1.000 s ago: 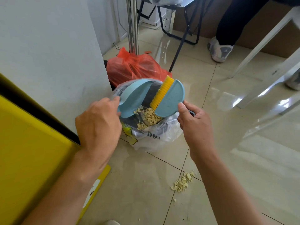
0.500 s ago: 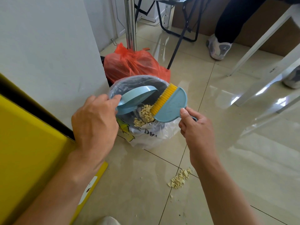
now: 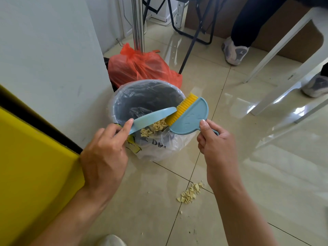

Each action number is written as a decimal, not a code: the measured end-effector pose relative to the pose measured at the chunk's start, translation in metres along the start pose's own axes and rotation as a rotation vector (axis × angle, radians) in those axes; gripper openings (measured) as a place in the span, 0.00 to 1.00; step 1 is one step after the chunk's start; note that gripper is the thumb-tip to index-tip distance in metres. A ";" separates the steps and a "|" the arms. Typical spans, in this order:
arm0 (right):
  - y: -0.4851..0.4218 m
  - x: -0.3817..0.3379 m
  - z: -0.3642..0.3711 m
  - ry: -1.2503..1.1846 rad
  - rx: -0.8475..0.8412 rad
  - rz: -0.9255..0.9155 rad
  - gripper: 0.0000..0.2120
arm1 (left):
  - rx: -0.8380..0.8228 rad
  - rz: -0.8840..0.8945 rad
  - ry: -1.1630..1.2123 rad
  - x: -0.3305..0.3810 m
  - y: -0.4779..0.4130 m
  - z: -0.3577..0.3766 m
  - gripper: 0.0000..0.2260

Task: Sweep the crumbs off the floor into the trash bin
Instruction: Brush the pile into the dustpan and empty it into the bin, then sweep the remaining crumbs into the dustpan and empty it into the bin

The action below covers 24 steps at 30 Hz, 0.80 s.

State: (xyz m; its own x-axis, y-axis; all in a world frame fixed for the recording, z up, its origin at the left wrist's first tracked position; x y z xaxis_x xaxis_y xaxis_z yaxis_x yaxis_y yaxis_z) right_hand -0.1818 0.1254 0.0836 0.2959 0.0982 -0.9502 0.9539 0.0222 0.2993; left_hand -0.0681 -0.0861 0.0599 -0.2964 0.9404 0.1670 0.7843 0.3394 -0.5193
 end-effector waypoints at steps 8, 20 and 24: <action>0.007 -0.004 0.001 -0.037 -0.043 -0.012 0.10 | -0.147 -0.107 0.100 0.002 -0.001 -0.003 0.24; 0.014 -0.009 -0.054 -0.204 -0.181 -0.093 0.15 | -0.107 -0.428 0.816 -0.004 0.051 -0.037 0.25; 0.031 0.012 -0.091 -0.320 -0.158 -0.056 0.09 | -0.189 -0.502 0.837 0.006 0.096 -0.047 0.27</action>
State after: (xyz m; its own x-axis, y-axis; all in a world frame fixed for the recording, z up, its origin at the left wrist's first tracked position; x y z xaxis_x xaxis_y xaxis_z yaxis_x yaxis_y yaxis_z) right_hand -0.1536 0.2183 0.0895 0.2679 -0.2239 -0.9371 0.9569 0.1748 0.2318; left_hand 0.0307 -0.0470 0.0505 -0.1940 0.3751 0.9065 0.7689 0.6320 -0.0970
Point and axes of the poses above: each hand's wrist, its own y-axis away from the middle knuckle, its own z-axis out of the palm, x = y × z, the point moved 3 cm from there along -y, towards the middle knuckle, and after that the axes turned 5 degrees about z, right-handed, at the moved point
